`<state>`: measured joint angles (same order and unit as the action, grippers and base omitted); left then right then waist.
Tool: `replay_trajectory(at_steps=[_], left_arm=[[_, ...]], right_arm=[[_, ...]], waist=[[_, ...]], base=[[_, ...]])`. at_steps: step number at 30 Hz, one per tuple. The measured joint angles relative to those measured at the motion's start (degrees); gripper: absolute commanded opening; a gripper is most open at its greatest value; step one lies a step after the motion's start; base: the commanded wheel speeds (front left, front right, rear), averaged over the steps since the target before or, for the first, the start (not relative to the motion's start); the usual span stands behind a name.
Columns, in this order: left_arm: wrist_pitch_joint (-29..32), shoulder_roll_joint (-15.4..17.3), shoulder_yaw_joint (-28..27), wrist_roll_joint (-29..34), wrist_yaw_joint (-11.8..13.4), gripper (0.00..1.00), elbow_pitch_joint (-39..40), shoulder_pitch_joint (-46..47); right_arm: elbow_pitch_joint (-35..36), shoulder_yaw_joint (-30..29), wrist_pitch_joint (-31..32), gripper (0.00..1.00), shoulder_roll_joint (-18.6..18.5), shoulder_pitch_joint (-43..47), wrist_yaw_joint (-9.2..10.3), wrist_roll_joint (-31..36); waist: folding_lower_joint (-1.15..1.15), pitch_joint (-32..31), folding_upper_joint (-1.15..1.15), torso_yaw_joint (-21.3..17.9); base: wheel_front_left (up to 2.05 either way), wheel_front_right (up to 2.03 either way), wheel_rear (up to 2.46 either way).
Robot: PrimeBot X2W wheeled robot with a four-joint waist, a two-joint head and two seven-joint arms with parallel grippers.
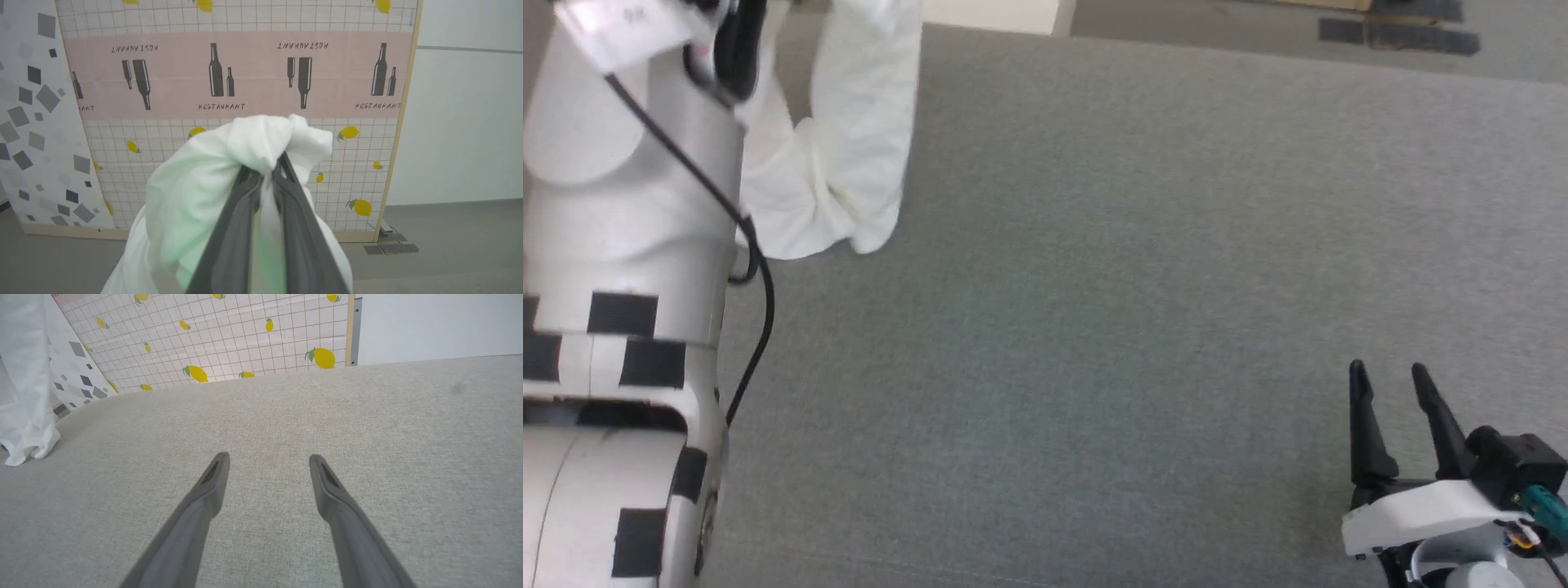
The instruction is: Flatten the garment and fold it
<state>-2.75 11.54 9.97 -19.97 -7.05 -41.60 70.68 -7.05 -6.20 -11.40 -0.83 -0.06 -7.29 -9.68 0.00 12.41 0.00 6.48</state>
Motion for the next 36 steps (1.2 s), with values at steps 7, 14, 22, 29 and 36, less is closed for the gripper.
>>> replay_trajectory(at_steps=[7,14,22,29,36], left_arm=[[2.0,-2.1,6.7,-6.2,-0.1,0.00,6.8,7.1],[6.0,-3.3,11.8,-12.7,-0.1,0.00,9.4,6.6],[8.5,-5.7,20.9,-16.9,-0.1,0.00,9.9,-9.6],[12.2,-7.8,32.3,-17.2,-0.1,0.00,3.2,-27.5],[22.1,-8.2,40.4,-20.2,-0.1,0.00,-3.2,-36.8]], right_arm=[[-3.1,0.8,-1.8,1.00,0.0,0.0,0.00,-1.5],[-4.5,-0.4,-2.4,1.00,0.0,0.0,0.00,-1.5],[-4.4,-1.2,-2.8,1.00,0.0,0.1,0.00,-1.4],[-4.4,-0.8,-2.8,1.00,0.0,0.1,0.00,-1.4],[-4.6,-0.6,-2.8,1.00,0.0,0.1,0.00,-1.4]], waist=[[0.00,-3.6,0.00,-5.2],[0.00,-5.8,0.00,-10.6],[0.00,-7.3,0.00,-13.6],[0.00,-7.4,0.00,-14.4],[0.00,-7.6,0.00,-15.1]], base=[[0.00,0.00,0.00],[0.00,0.00,0.00],[0.00,0.00,0.00],[0.00,0.00,0.00],[0.00,0.00,0.00]])
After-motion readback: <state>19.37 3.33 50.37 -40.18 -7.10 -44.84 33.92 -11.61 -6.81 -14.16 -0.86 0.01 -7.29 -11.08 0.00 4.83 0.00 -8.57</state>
